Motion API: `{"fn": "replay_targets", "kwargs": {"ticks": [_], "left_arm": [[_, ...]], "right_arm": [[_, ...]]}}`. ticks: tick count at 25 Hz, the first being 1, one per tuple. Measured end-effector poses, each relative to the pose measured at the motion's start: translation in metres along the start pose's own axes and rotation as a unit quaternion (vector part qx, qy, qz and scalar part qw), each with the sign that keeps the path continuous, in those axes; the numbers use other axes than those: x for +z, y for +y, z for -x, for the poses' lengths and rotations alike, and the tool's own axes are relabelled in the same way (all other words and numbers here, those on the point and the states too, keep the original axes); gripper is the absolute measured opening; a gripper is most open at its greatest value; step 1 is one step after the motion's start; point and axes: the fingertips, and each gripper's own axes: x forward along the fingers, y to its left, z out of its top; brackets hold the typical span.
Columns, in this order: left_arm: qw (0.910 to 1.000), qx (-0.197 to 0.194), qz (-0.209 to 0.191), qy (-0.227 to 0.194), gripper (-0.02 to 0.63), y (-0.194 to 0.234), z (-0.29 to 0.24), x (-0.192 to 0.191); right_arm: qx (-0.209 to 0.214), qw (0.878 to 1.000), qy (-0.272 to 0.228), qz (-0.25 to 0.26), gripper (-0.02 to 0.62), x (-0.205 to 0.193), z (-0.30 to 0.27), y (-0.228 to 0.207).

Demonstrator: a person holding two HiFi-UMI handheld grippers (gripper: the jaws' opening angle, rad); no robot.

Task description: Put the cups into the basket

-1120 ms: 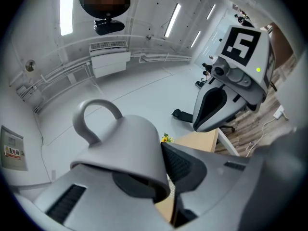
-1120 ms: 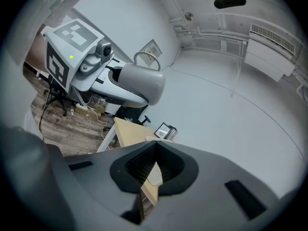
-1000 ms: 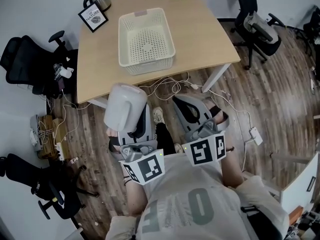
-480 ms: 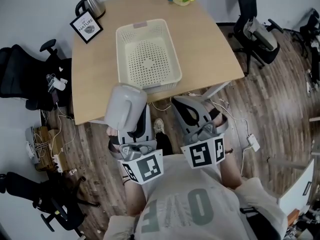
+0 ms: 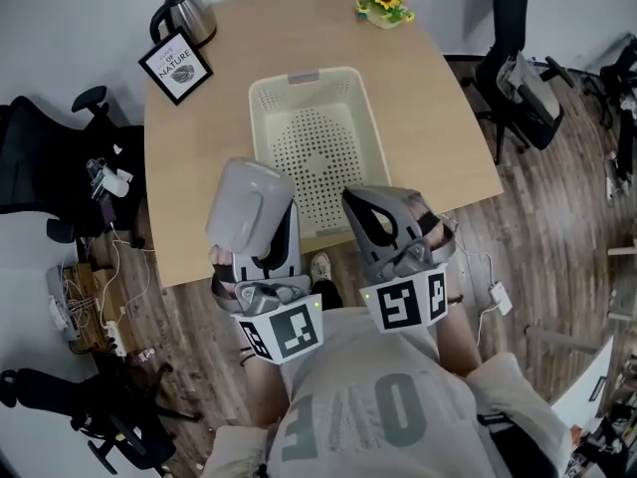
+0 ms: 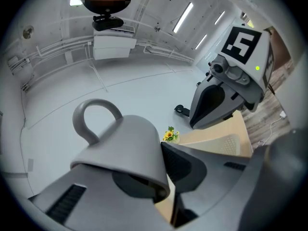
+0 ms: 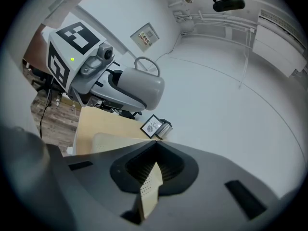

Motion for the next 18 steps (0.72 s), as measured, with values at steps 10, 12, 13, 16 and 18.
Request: {"fn": "replay_targets", "kwargs": {"ticks": [10,12,13,16,18], "left_arm": [[0.9994,-0.02,0.028,-0.011,0.054,0.033,-0.066,-0.03],[0.9991,-0.024,0.033,-0.006,0.054,0.031,-0.073,-0.032],[0.999,-0.027,0.036,-0.005,0.054,0.03,-0.075,-0.032],[0.9988,-0.028,0.039,0.003,0.054,0.027,-0.086,-0.03],[0.9988,-0.027,0.04,0.008,0.054,0.024,-0.094,-0.029]], "right_arm": [[-0.008,1.0,0.024,-0.004,-0.002,-0.007,-0.063,-0.029],[-0.004,1.0,0.027,-0.008,-0.002,-0.012,-0.067,-0.032],[-0.002,1.0,0.028,-0.01,-0.002,-0.015,-0.068,-0.034],[0.001,1.0,0.026,-0.013,-0.002,-0.022,-0.072,-0.043],[0.004,1.0,0.021,-0.016,-0.002,-0.025,-0.074,-0.05]]}}
